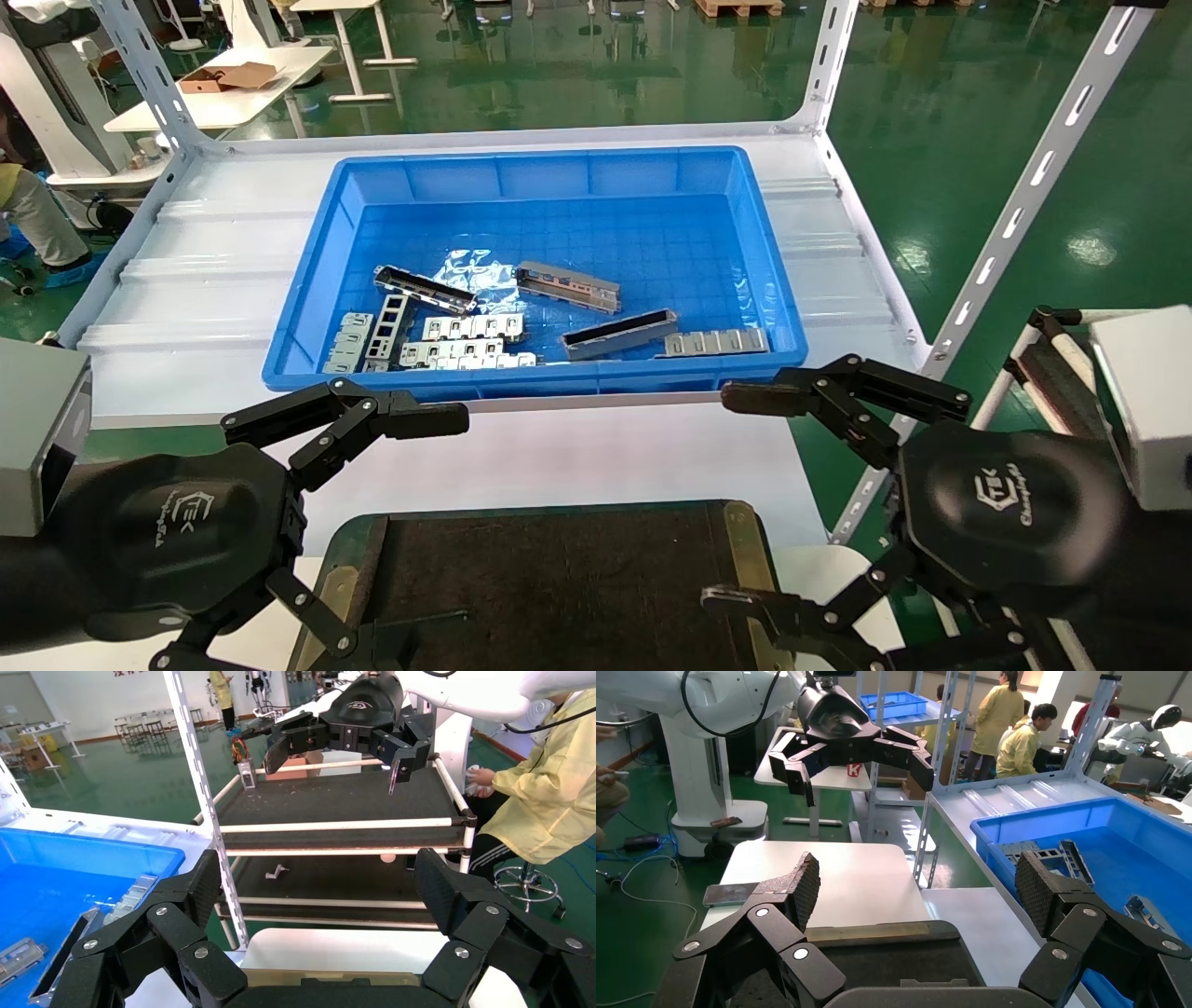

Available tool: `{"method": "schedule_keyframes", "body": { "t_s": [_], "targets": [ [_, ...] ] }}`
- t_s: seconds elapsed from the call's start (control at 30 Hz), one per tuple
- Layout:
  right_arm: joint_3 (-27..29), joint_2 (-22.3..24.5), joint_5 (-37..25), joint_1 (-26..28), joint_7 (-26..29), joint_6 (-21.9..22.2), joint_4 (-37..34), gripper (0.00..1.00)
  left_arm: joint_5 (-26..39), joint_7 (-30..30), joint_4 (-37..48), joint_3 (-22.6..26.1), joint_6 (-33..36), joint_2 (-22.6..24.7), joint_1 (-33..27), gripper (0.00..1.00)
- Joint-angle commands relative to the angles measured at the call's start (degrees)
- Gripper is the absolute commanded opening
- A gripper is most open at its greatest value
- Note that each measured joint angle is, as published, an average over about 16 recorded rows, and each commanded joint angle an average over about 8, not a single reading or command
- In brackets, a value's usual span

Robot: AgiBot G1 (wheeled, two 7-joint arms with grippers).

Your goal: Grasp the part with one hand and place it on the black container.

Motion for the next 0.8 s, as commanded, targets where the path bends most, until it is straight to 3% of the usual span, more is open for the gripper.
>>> {"method": "schedule_keyframes", "body": {
  "t_s": [0.03,0.8],
  "targets": [
    [0.0,0.0,0.0,0.0,0.0,0.0,0.0,1.0,0.0,0.0,0.0,0.0,0.0,0.0,0.0,1.0],
    [0.0,0.0,0.0,0.0,0.0,0.0,0.0,1.0,0.0,0.0,0.0,0.0,0.0,0.0,0.0,1.0]
  ]
}}
